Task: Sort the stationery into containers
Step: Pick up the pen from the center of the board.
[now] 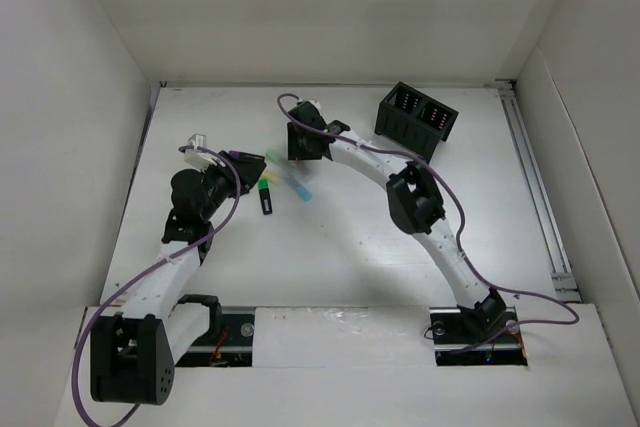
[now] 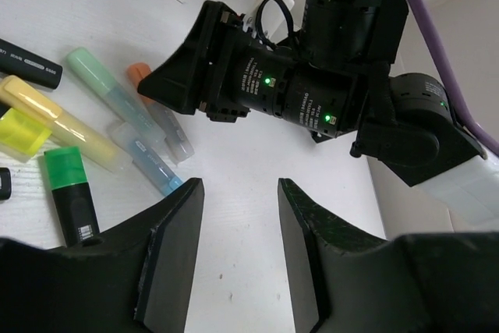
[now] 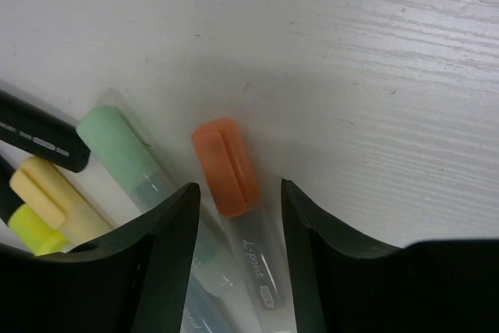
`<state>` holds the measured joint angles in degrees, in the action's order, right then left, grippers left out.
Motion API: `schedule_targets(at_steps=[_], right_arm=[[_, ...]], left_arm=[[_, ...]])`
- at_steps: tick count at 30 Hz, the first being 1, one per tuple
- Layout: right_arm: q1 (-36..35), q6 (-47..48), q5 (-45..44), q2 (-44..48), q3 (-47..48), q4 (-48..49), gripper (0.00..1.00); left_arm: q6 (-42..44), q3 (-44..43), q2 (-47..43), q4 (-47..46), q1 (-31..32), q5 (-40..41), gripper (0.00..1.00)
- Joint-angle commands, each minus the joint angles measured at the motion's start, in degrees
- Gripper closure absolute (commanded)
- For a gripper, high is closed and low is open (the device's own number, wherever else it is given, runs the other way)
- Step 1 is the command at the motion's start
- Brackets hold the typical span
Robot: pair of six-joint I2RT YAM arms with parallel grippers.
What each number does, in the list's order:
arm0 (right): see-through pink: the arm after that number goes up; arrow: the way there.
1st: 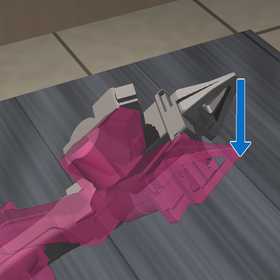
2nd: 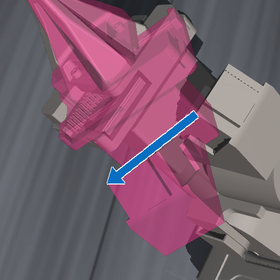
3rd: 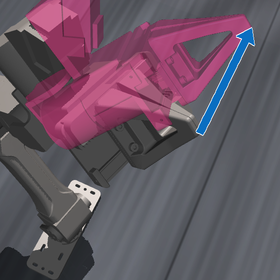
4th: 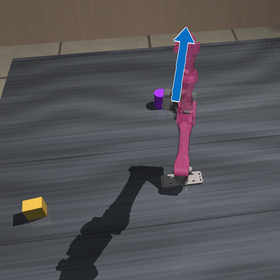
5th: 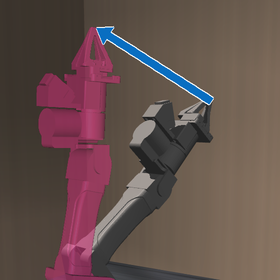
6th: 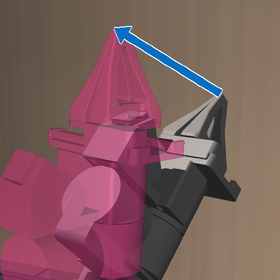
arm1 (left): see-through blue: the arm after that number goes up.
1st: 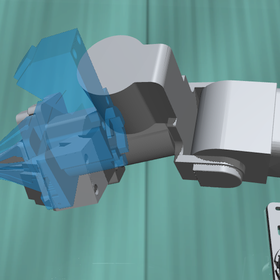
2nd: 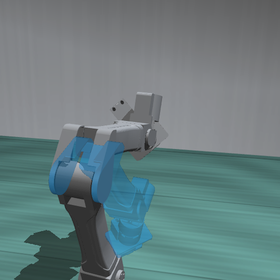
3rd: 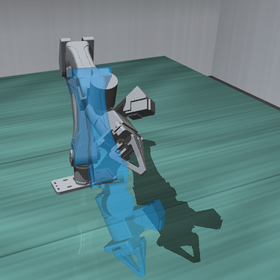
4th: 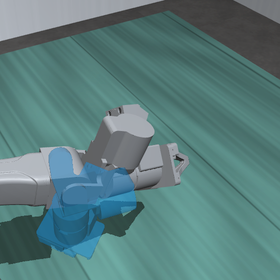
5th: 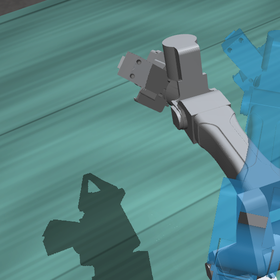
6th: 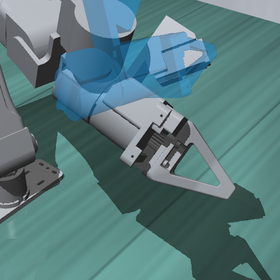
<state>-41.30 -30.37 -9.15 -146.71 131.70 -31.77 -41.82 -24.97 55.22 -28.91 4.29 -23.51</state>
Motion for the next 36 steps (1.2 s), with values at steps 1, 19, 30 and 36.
schedule_targets(at_steps=[1,19,30,36], right_arm=[[0.17,0.14,-2.18,-0.85,3.38,-2.15,0.49],[3.59,-0.39,-10.28,5.83,-3.74,-3.39,0.37],[4.74,1.28,-9.66,-1.12,4.7,-6.29,0.43],[4.74,1.28,-7.82,-1.64,4.71,-6.81,0.44]], left_arm=[[0.08,0.01,-1.7,-2.47,0.1,-0.75,0.6],[-0.45,0.01,-2.05,-2.99,0.1,-2.33,0.58],[-0.45,0.01,-1.52,-3.0,0.1,-2.86,0.58],[-0.45,0.01,-1.52,-3.0,0.1,-2.86,0.58]])
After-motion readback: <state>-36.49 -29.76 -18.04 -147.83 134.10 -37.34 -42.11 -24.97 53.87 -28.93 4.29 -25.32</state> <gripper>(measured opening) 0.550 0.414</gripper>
